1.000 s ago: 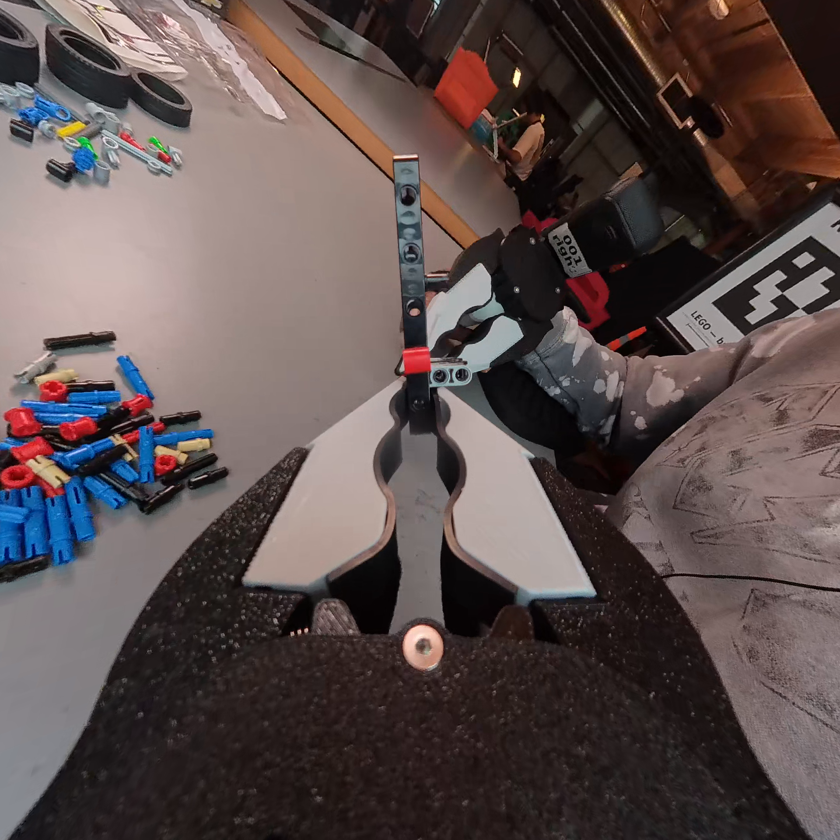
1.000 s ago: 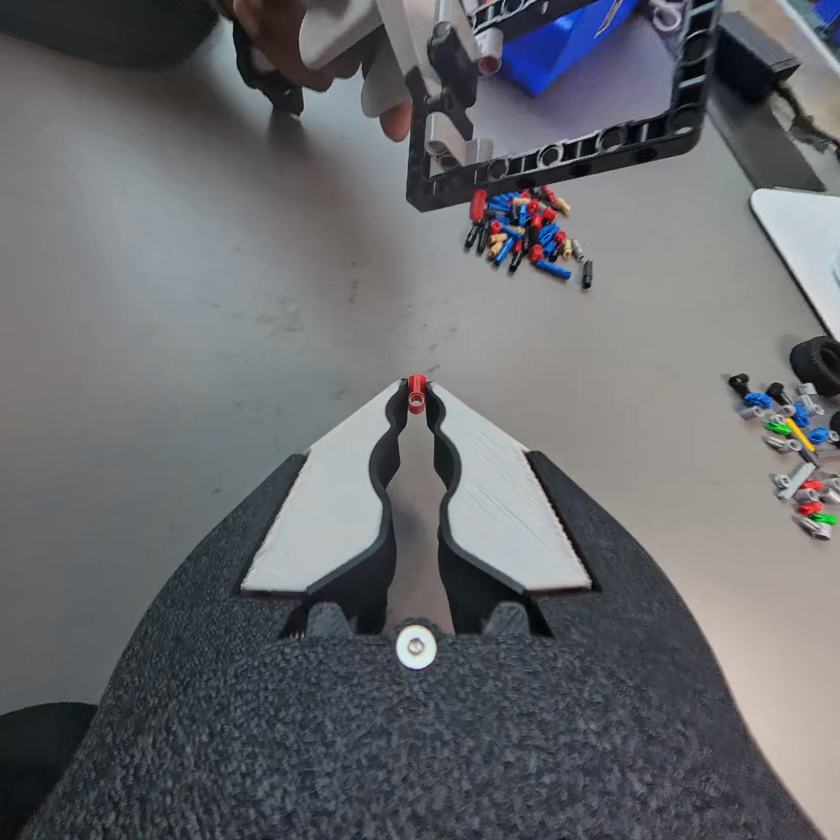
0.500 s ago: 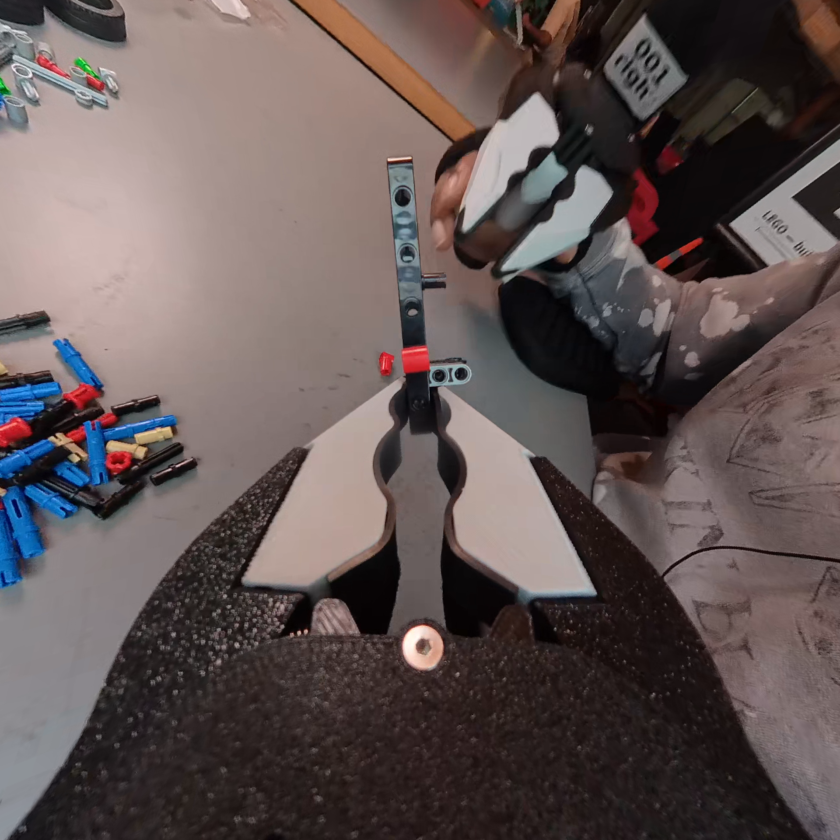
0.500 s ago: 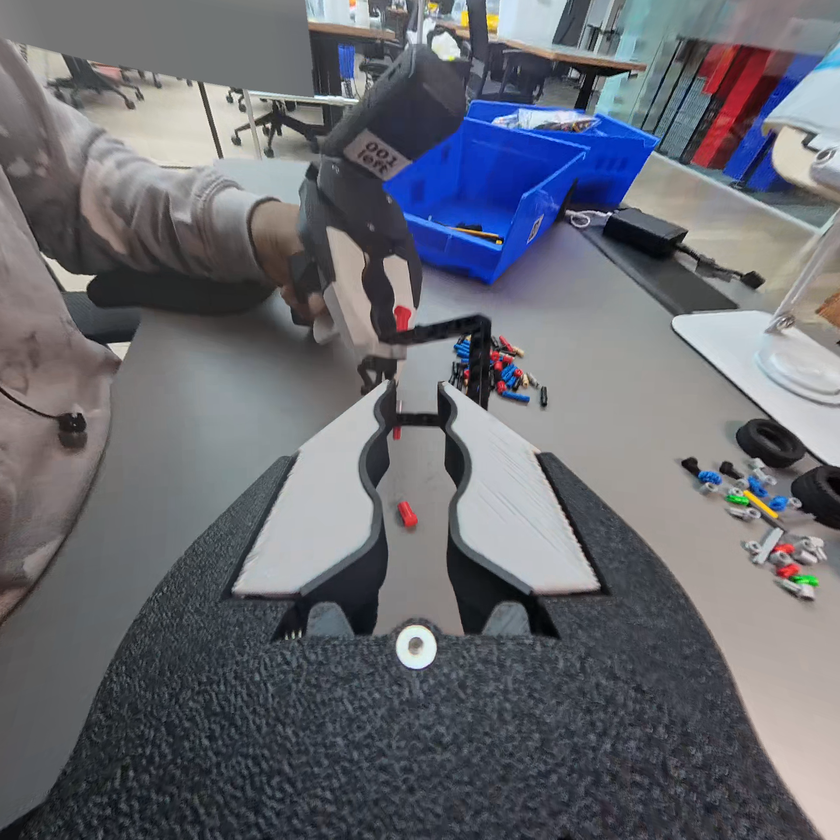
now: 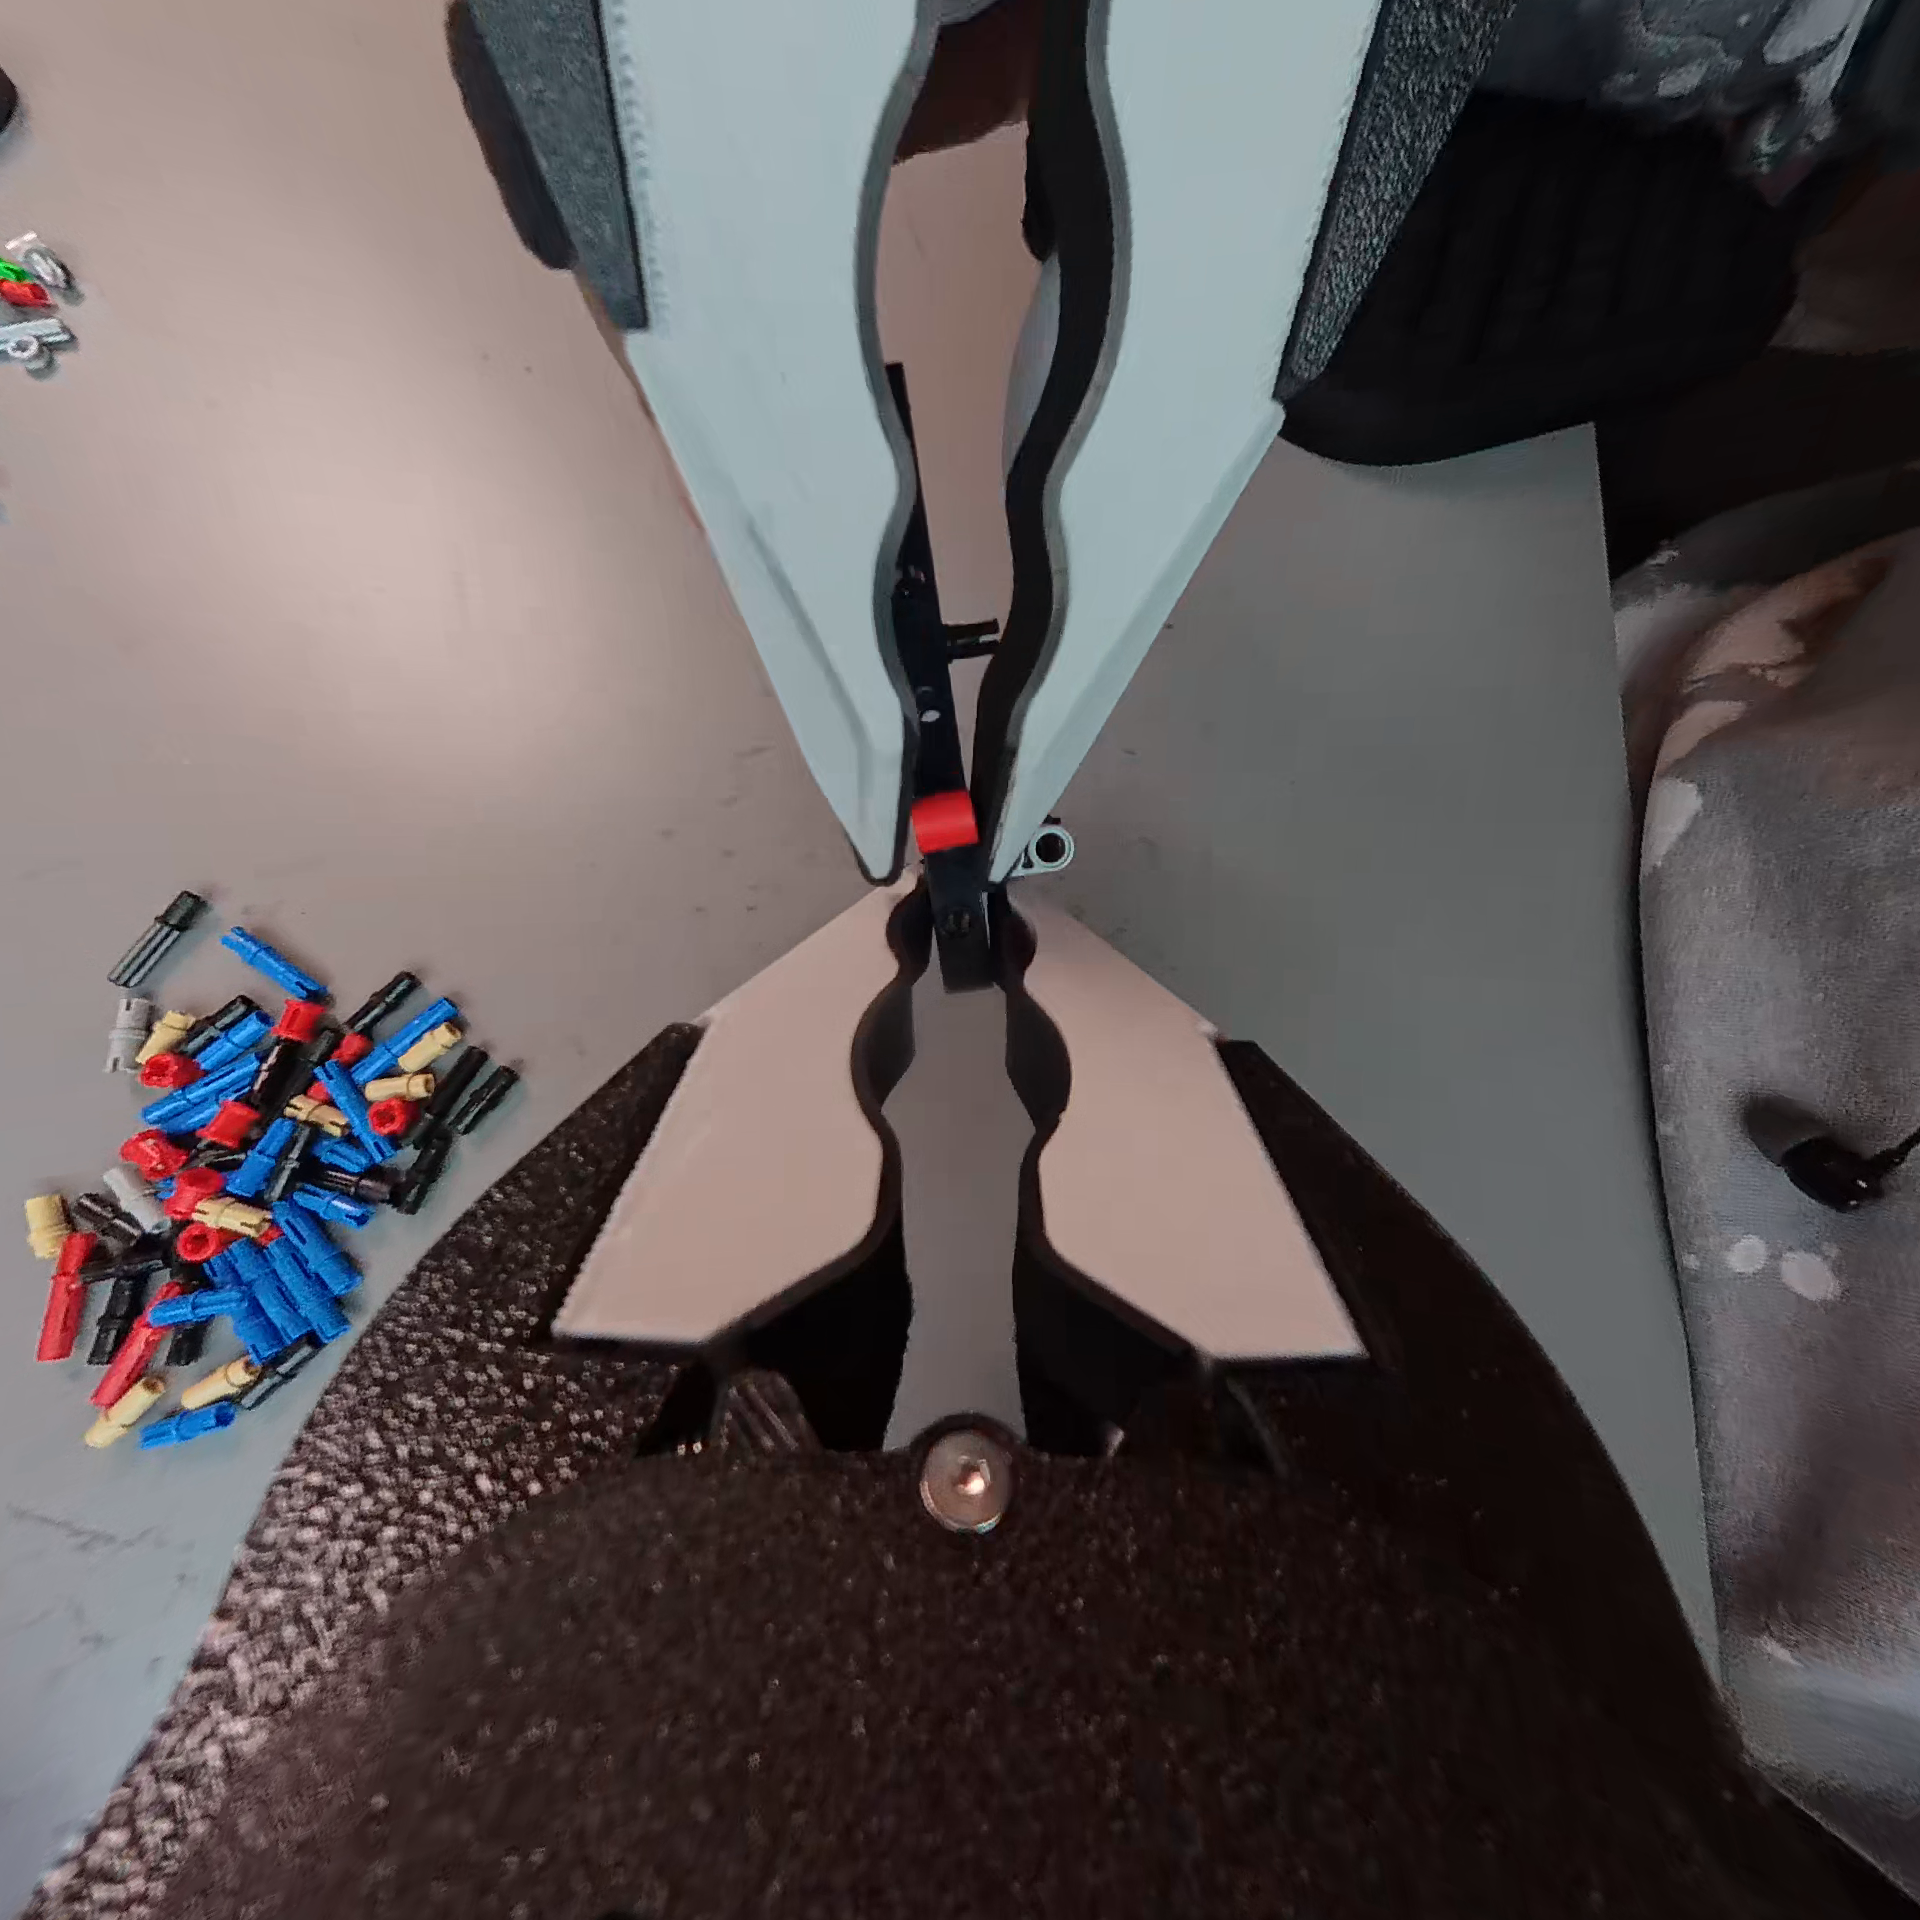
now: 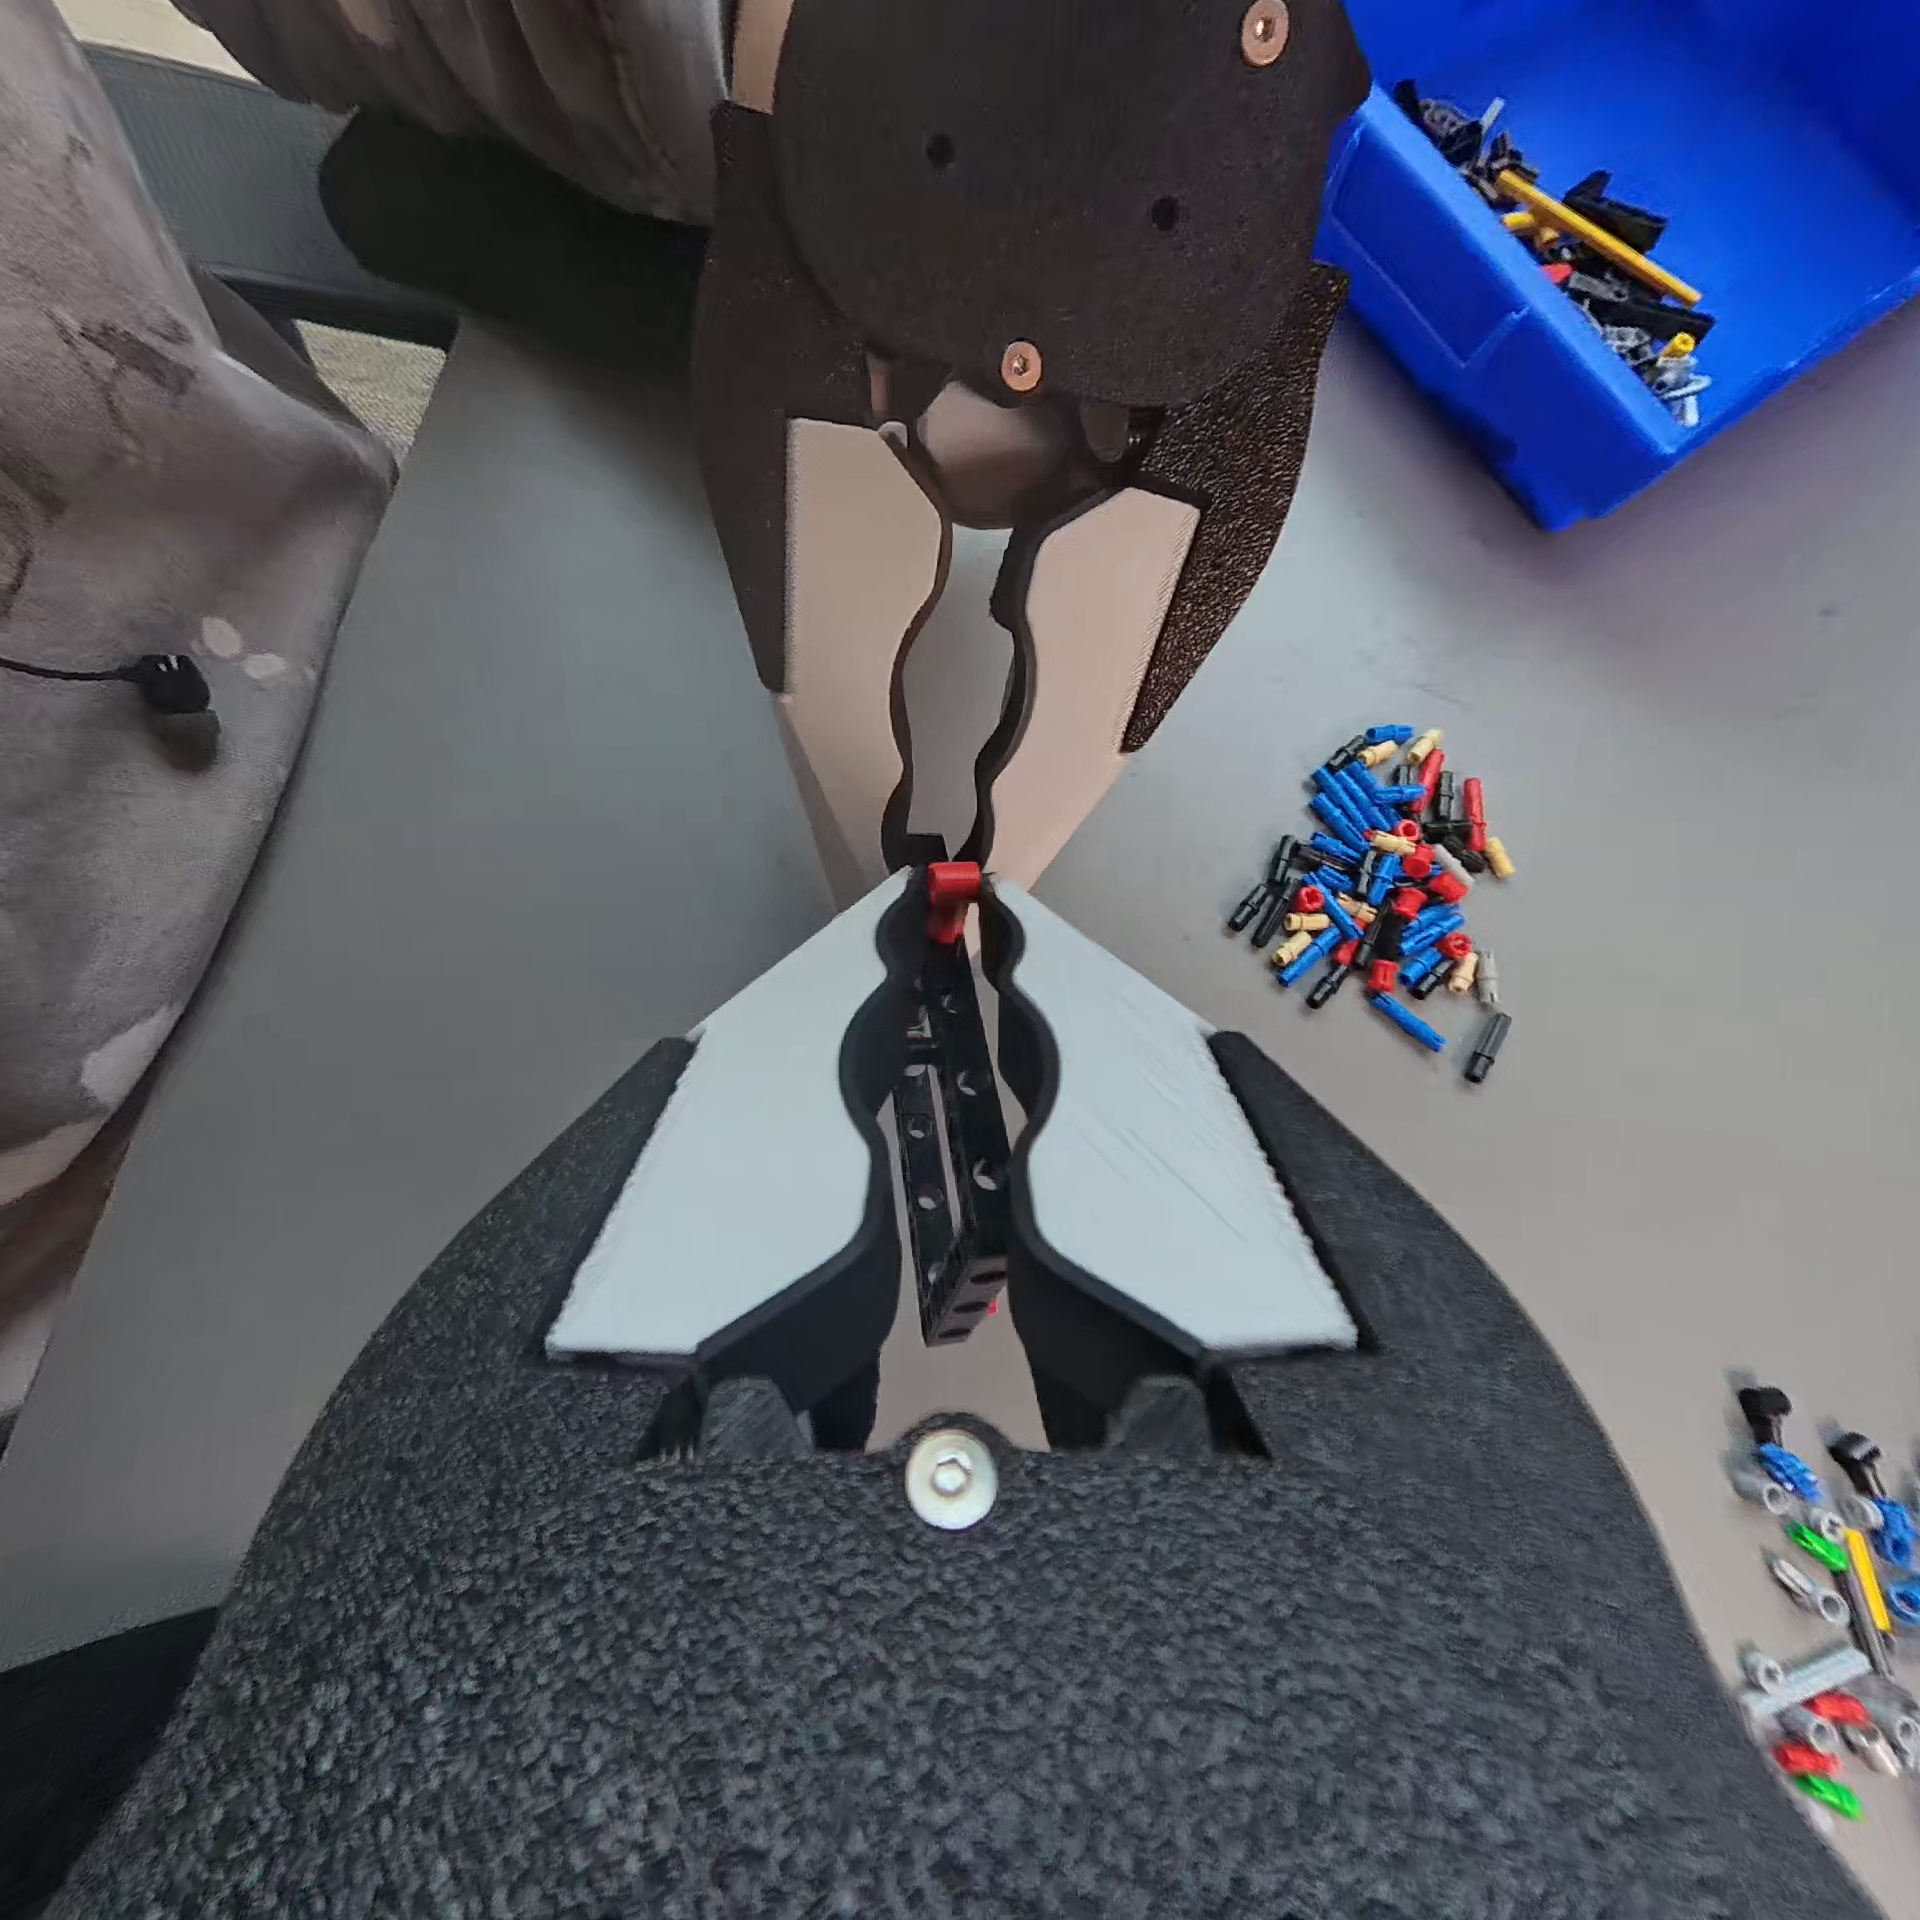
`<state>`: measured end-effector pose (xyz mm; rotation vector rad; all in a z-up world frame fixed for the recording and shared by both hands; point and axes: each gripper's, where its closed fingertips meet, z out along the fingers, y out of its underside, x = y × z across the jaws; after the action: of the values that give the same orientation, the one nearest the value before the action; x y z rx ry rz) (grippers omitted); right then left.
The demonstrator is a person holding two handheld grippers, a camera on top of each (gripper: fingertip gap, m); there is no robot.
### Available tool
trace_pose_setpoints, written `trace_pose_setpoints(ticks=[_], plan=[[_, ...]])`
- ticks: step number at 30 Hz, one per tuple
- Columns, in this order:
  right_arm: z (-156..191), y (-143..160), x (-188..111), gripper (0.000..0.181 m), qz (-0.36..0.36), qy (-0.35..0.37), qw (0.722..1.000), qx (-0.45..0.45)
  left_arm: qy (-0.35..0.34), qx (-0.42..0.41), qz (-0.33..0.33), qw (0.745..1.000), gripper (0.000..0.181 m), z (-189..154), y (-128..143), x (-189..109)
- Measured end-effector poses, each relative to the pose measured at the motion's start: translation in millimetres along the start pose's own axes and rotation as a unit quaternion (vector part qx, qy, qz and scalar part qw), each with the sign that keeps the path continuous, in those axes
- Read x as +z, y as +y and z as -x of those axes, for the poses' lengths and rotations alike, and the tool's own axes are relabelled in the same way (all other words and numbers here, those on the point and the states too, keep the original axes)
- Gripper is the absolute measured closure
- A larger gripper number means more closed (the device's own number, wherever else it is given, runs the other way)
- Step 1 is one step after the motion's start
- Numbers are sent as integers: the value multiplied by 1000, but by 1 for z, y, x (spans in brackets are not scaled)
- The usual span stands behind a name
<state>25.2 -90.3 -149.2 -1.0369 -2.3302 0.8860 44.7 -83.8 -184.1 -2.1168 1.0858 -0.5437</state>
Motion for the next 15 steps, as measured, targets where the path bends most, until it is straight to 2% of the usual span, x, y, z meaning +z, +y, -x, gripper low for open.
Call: trace_pose_setpoints(ticks=[1,4,6,9,11,12,15], plan=[[0,-4,-1,172,-18,1,1000,0,3,1,-10,1000,172,0,-1,-3],[-5,-19,-15,174,-110,7,993,31,26,-19,-82,996,172,0,-12,-16],[-12,-30,-32,174,-202,12,976,79,60,-47,-143,987,154,-3,-24,-26],[-15,-39,-49,174,-308,-7,939,150,79,-69,-206,973,141,-5,-42,-31],[-14,-36,-47,174,-326,-4,932,159,79,-69,-224,969,146,-6,-51,-29],[-13,-34,-45,174,-330,-1,931,159,81,-67,-221,970,153,-9,-52,-26],[-8,-27,-39,174,-327,-12,931,162,87,-66,-192,975,155,-13,-44,-17]])
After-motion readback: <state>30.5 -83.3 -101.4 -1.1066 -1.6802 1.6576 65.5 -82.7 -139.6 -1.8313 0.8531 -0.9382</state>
